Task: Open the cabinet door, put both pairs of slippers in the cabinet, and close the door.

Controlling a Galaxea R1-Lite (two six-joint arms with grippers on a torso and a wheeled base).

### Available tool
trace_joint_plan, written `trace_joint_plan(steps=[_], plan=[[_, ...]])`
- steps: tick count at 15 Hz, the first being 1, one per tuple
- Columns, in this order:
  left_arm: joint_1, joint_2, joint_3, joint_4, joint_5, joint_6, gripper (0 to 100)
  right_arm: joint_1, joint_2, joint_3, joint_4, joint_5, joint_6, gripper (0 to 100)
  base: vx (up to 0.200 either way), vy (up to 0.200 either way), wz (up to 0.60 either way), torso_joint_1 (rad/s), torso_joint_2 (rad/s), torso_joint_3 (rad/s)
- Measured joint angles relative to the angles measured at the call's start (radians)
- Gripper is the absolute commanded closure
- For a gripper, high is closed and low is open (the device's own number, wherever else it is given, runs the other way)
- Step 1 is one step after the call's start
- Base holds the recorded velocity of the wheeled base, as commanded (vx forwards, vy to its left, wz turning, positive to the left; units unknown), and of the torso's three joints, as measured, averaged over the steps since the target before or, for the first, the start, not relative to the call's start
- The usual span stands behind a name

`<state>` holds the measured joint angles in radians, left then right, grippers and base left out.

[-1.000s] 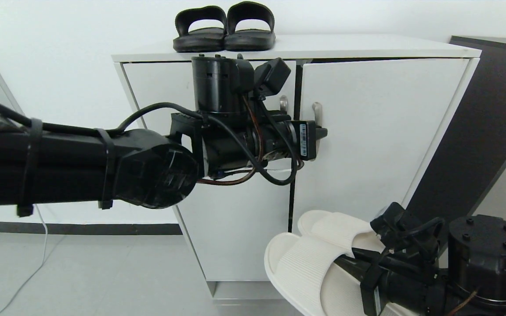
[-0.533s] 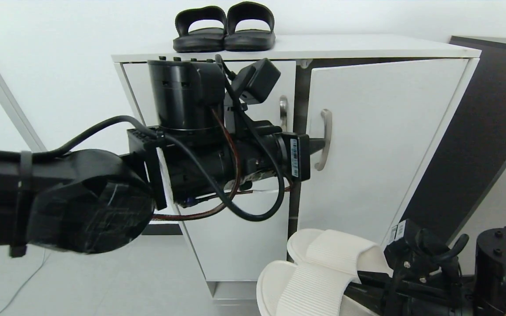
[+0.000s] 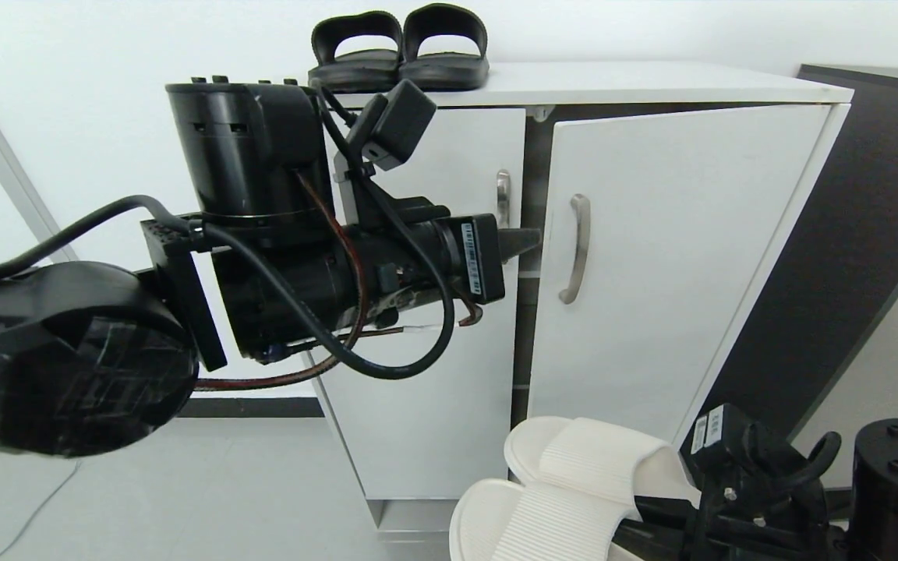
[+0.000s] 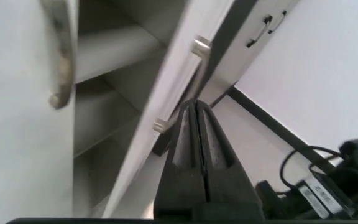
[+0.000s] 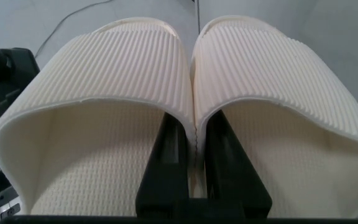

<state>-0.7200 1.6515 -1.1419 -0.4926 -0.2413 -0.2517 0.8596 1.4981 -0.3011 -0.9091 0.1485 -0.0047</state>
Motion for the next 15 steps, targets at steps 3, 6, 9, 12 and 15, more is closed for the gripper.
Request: trace_joint_plan(steps=[3, 6, 9, 12, 15], plan=[[0.034, 0.032, -0.028, 0.000, -0.022, -0.003, 100, 0.002, 0.000, 0.004, 0.000, 0.001, -0.024, 100, 0.000, 0.000, 0.00, 0.000, 0.00, 0.000], [0.044, 0.090, -0.095, 0.001, -0.022, -0.003, 100, 0.006, 0.000, 0.005, 0.000, 0.001, -0.027, 100, 0.000, 0.000, 0.00, 0.000, 0.00, 0.000], [0.062, 0.145, -0.157, 0.002, -0.019, -0.003, 100, 0.022, 0.000, 0.017, 0.000, 0.002, -0.035, 100, 0.000, 0.000, 0.00, 0.000, 0.00, 0.000], [0.077, 0.172, -0.184, 0.002, -0.022, -0.003, 100, 0.028, 0.000, 0.023, 0.000, 0.003, -0.047, 100, 0.000, 0.000, 0.00, 0.000, 0.00, 0.000], [0.078, 0.201, -0.221, 0.001, -0.021, -0.014, 100, 0.038, 0.002, 0.034, 0.000, 0.003, -0.049, 100, 0.000, 0.000, 0.00, 0.000, 0.00, 0.000]])
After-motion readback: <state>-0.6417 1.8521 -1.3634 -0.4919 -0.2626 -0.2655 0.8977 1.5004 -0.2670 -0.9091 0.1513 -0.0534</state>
